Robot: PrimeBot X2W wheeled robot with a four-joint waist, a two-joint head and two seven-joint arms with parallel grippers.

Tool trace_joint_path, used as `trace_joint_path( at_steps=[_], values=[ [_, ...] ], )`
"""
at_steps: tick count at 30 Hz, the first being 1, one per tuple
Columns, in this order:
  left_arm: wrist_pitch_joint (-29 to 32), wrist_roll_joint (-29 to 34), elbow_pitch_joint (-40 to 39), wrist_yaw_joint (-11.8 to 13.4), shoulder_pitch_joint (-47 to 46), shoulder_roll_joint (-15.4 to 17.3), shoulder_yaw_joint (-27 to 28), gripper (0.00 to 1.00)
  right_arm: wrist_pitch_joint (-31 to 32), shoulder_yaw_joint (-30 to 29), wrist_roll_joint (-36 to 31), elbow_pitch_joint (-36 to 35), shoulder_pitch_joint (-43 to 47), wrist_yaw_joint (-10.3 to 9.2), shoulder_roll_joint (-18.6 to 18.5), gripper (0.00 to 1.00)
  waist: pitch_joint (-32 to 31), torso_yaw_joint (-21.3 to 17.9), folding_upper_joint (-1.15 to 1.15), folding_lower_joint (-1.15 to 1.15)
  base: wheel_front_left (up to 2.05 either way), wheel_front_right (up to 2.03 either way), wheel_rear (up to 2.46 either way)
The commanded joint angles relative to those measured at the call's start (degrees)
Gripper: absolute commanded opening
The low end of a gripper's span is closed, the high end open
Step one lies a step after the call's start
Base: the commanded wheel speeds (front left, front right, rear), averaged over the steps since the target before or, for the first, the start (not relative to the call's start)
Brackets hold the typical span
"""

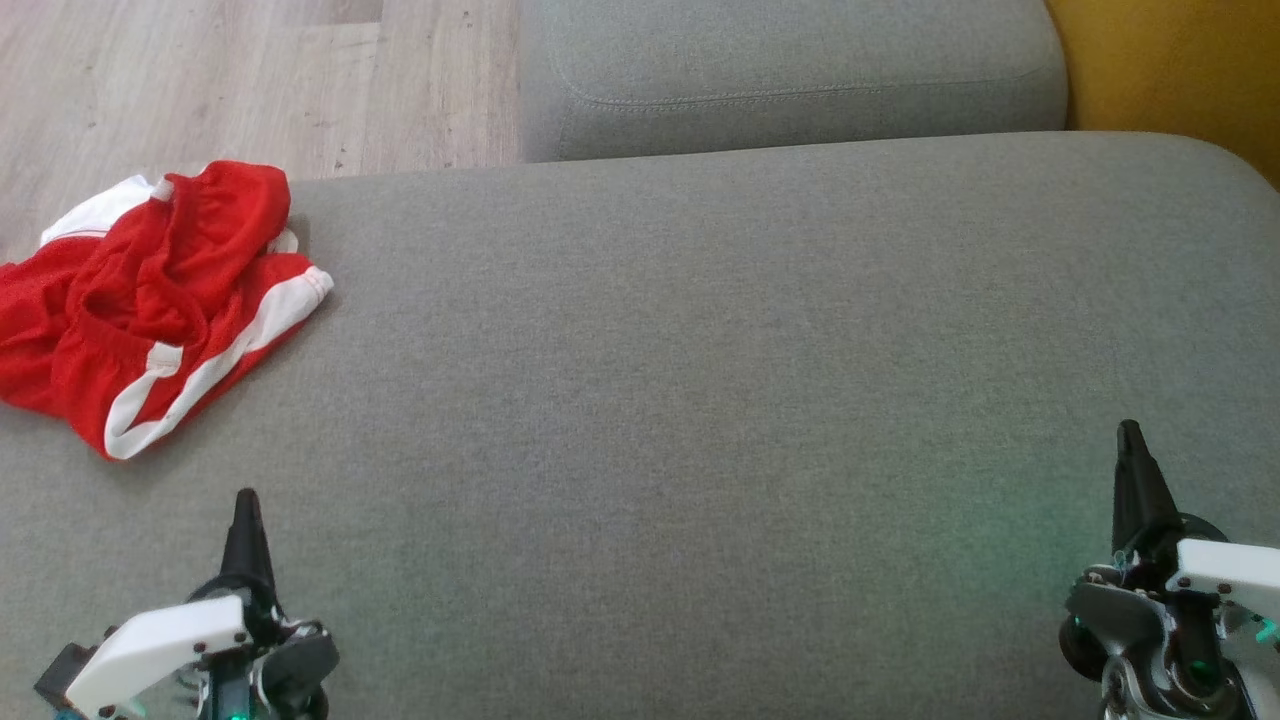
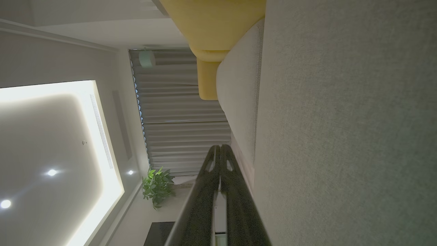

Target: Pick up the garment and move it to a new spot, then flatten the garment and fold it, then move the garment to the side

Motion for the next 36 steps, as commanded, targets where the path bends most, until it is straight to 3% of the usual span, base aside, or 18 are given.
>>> trace_joint_path(
  at_steps=[1,22,23,28,36],
  values=[
    [0.17,0.11,-1.69,-0.36,-2.85,0.21,2.28,0.00,0.33,1.20,-0.17,-1.79,-2.87,0.40,-0.31,0.00,0.00,0.00,0.00,0.00,0.00,0.00,0.00],
    [0.17,0.11,-1.69,-0.36,-2.85,0.21,2.28,0.00,0.33,1.20,-0.17,-1.79,-2.87,0.40,-0.31,0.00,0.00,0.00,0.00,0.00,0.00,0.00,0.00],
    [-0.01,0.01,-0.01,0.00,0.00,0.00,0.00,1.00,-0.01,0.01,-0.01,-0.01,0.00,0.00,0.00,1.00,0.00,0.00,0.00,0.00,0.00,0.00,0.00],
    [-0.03,0.00,3.37,0.08,1.84,-0.09,-0.49,1.00,-0.02,0.13,0.00,3.51,1.98,-0.07,0.24,1.00,-0.01,0.00,0.00,0.00,0.00,0.00,0.00],
    [-1.38,0.76,2.19,0.14,2.58,-0.07,-1.52,1.00,-1.36,1.37,-0.96,3.05,2.34,-0.04,0.21,1.00,-0.38,-0.02,0.00,0.00,0.00,0.00,0.00]
  ],
)
